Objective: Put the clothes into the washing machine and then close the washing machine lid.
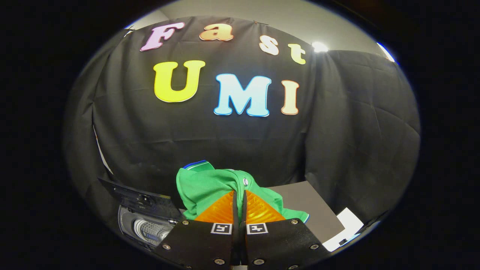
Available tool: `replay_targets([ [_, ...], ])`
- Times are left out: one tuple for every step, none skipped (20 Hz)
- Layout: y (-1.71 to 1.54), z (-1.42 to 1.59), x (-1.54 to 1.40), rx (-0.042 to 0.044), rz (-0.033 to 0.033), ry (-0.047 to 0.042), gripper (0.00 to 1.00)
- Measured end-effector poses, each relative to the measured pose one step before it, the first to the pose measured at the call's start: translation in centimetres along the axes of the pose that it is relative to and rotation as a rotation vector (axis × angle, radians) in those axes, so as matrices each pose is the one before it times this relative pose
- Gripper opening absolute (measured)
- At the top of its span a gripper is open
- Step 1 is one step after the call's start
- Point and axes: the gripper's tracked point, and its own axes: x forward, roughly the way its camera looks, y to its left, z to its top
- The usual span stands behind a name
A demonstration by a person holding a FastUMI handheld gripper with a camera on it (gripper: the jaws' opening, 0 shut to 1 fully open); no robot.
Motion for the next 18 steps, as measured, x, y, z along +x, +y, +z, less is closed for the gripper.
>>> replay_targets([
  [0.923, 0.109, -0.3, -0.00349, 0.00815, -0.00245, 0.0],
  [0.798, 0.057, -0.33, -0.00561, 0.00657, -0.00283, 0.0],
  [0.777, 0.033, -0.319, -0.00832, 0.00359, -0.00143, 0.0],
  [0.866, 0.062, -0.4, -0.00453, 0.0057, 0.00006, 0.0],
  [0.981, 0.092, -0.319, -0.00122, 0.01349, -0.00463, 0.0],
  [0.881, 0.067, -0.225, 0.00178, 0.01004, -0.00472, 0.0],
  [0.997, 0.068, -0.246, 0.00074, 0.00966, -0.00357, 0.0],
  [0.888, 0.05, -0.31, -0.00244, 0.00937, -0.00301, 0.0],
  [0.835, -0.077, -0.188, -0.00236, 0.00914, 0.0, 0.0],
  [0.803, 0.014, -0.197, -0.00227, 0.01014, -0.00026, 0.0],
  [0.907, -0.017, -0.219, 0.00088, 0.01034, -0.00141, 0.0],
  [0.784, -0.063, -0.178, 0.00087, 0.00897, 0.00042, 0.0],
  [0.717, -0.146, -0.147, -0.00301, 0.00782, 0.00054, 0.0],
  [0.786, -0.117, -0.199, -0.00645, 0.0081, -0.00056, 0.0],
  [0.917, -0.069, -0.234, -0.00804, 0.00718, -0.00095, 0.0],
  [0.861, -0.002, -0.065, -0.00913, 0.01026, -0.00096, 0.0],
  [0.954, 0.001, 0.03, -0.00936, 0.00892, 0.00272, 0.0],
  [0.881, -0.133, -0.018, -0.00792, 0.00797, 0.00145, 0.0],
])
